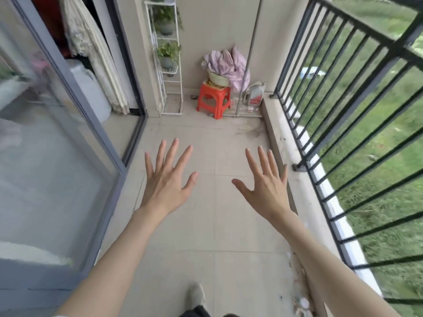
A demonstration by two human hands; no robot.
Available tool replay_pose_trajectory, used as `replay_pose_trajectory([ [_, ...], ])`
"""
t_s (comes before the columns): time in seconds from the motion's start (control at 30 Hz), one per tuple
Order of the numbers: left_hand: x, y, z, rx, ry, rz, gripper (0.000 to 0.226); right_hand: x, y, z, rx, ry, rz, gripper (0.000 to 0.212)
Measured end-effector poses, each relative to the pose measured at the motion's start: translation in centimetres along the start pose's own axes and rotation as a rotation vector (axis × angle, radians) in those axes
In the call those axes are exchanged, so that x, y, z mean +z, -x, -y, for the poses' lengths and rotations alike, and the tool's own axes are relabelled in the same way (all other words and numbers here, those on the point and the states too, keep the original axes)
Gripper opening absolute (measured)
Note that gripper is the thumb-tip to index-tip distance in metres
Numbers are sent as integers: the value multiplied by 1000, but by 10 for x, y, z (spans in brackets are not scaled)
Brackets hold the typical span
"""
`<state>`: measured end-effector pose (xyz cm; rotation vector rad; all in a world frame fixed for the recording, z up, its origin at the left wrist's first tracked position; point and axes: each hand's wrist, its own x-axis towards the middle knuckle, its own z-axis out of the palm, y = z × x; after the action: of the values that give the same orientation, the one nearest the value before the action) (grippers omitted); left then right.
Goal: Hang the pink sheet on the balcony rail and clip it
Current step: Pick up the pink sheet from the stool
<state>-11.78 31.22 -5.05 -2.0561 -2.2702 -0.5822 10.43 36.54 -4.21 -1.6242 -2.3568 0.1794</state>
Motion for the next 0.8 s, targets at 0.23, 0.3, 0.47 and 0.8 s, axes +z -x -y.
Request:
replay_pose_trajectory([
  [0.23,54,-135,31,3,14,100,68,31,-144,-26,68,-13,57,75],
  [0.3,75,-176,39,4,5,121,69,45,-187,-39,88,-15,86,76],
  [0.47,117,-303,47,-36,4,136,73,63,-319,-79,83,-12,91,77],
  [0.8,151,-545,60,-64,0,56,73,59,-565,-125,40,-47,50,78],
])
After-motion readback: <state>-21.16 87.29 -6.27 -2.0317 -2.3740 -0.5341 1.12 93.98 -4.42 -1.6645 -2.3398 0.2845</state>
